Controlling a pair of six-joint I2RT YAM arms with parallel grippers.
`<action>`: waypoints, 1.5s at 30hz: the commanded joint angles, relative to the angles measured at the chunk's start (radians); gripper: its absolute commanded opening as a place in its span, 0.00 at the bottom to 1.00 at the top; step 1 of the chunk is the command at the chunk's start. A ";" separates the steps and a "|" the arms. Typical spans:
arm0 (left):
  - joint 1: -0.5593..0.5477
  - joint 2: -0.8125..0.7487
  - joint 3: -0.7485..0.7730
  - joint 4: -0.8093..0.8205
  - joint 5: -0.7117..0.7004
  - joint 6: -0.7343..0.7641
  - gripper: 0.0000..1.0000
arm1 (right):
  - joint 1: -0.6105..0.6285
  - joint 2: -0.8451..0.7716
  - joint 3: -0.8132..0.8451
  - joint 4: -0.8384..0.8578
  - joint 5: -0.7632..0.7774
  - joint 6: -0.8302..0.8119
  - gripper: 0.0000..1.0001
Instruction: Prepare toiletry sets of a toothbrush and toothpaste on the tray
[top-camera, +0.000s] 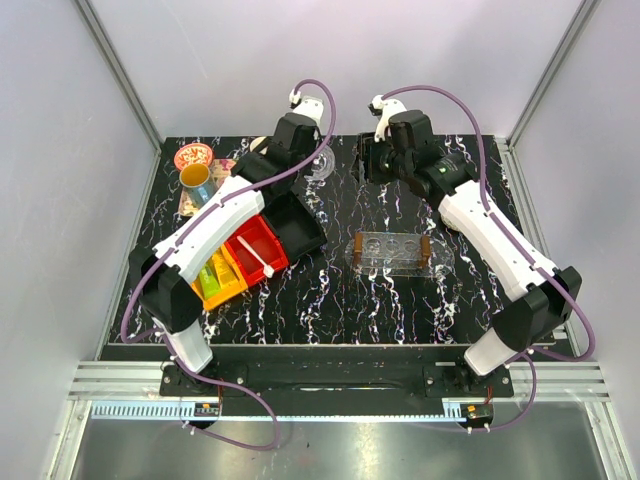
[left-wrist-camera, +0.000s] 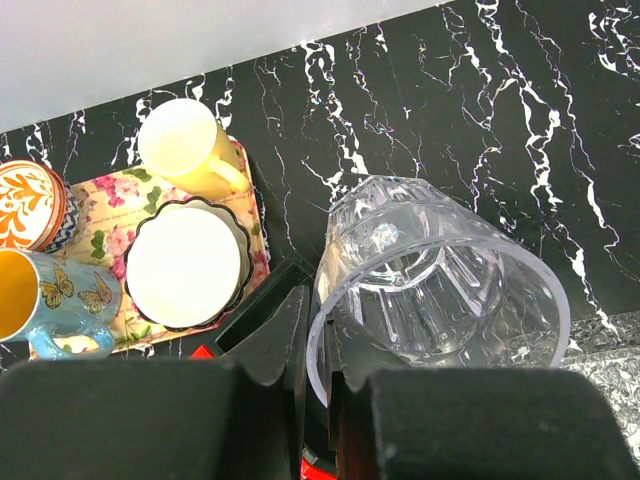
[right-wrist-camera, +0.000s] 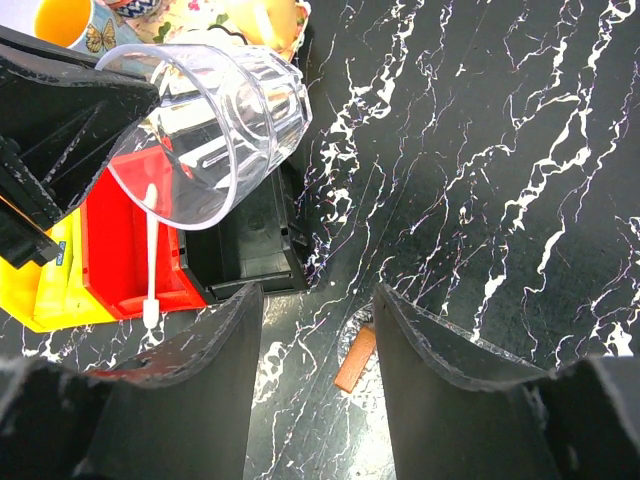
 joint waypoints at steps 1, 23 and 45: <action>-0.006 -0.065 0.018 0.086 -0.044 -0.049 0.00 | 0.016 -0.003 0.049 0.046 0.029 0.015 0.54; -0.055 -0.060 0.020 0.092 -0.081 -0.071 0.00 | 0.055 0.132 0.173 0.041 0.006 0.075 0.50; -0.073 -0.126 -0.067 0.121 -0.037 -0.054 0.00 | 0.067 0.214 0.216 0.030 0.096 0.064 0.10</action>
